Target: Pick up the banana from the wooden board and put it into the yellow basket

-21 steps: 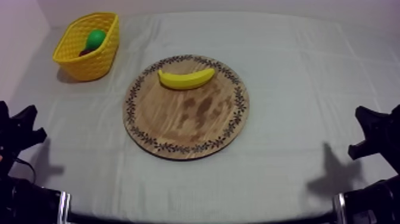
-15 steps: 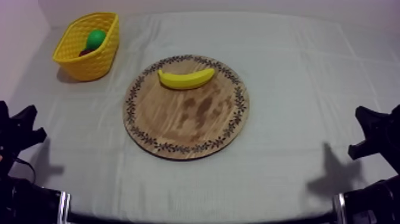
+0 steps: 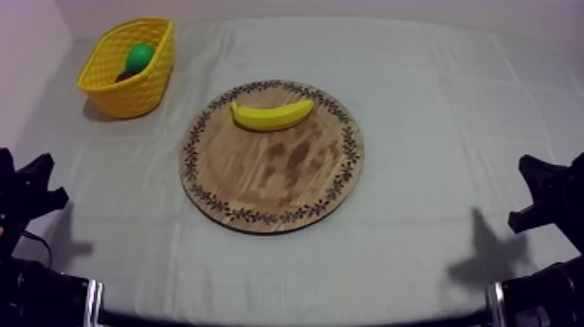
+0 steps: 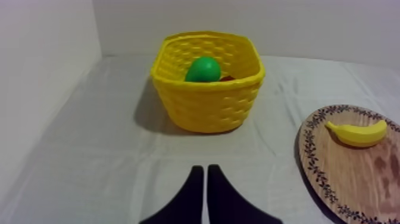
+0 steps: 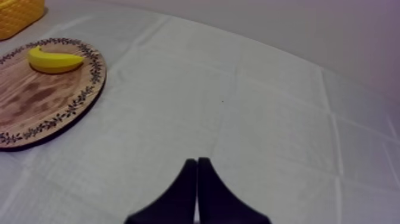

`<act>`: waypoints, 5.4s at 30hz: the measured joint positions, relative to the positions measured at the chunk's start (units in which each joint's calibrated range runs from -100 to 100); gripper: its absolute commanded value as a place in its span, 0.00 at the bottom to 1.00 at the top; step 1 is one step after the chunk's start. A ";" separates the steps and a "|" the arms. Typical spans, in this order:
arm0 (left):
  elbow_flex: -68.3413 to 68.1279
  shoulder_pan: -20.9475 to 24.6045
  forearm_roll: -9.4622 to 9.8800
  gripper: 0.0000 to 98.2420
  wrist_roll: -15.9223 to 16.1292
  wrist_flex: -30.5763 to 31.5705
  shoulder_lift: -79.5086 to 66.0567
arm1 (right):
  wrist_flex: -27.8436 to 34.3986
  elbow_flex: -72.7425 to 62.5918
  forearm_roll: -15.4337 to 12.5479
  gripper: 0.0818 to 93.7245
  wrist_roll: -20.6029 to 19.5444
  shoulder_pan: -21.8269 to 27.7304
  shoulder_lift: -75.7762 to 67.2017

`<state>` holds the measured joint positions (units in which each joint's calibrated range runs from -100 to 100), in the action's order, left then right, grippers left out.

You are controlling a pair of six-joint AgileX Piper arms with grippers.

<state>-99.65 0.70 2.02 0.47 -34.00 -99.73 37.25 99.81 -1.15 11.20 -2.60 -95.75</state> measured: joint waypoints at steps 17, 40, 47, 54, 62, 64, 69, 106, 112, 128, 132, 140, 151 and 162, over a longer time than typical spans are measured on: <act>5.16 -0.42 3.70 0.00 -2.16 10.65 12.71 | 0.07 0.00 0.00 0.00 0.00 0.00 0.00; 51.75 -5.57 5.31 0.00 0.06 2.53 54.42 | 0.00 0.00 0.00 0.00 0.00 0.00 0.00; 64.61 -6.88 1.69 0.00 4.80 -0.43 65.31 | 0.00 0.00 0.00 0.00 0.00 0.00 0.00; 77.78 -8.75 -2.95 0.00 11.50 -10.92 74.38 | 0.00 0.00 0.00 0.00 0.00 0.00 0.00; 86.06 -11.54 -3.84 0.00 17.08 -15.78 81.51 | -0.01 0.00 0.00 0.00 0.00 0.00 0.00; 86.88 -12.17 -3.90 0.00 18.04 -16.41 82.75 | -0.01 0.00 0.00 0.00 0.00 0.00 0.00; 89.03 -13.76 -4.39 0.00 18.82 -18.76 85.77 | -0.01 0.00 0.00 0.00 0.00 0.00 0.00; 96.92 -26.76 -0.95 0.00 22.93 -32.76 108.36 | 0.07 0.00 0.00 0.00 0.00 0.00 0.00; 98.34 -28.03 -0.37 0.00 21.10 -33.50 110.09 | -0.01 0.00 0.00 0.00 0.00 0.00 0.00; 97.80 -27.57 2.36 0.56 22.28 -35.12 112.23 | -0.01 0.00 0.00 0.00 0.00 0.00 0.00; 97.20 -27.44 3.00 0.65 24.12 -37.18 112.23 | -0.01 0.00 0.00 0.00 0.00 0.00 0.00; 96.20 -27.45 4.21 0.69 24.91 -38.62 112.17 | -0.01 0.00 0.00 0.00 0.00 0.00 0.00; 92.83 -28.26 4.20 0.67 24.71 -37.28 114.63 | -0.01 0.00 0.00 0.00 0.00 0.00 0.00; 92.01 -28.85 3.59 0.64 24.04 -32.68 121.59 | -0.01 0.00 0.00 0.00 0.00 0.00 0.00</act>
<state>-7.64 -28.15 5.61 24.50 -66.69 21.86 37.24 99.81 -1.15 11.20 -2.60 -95.75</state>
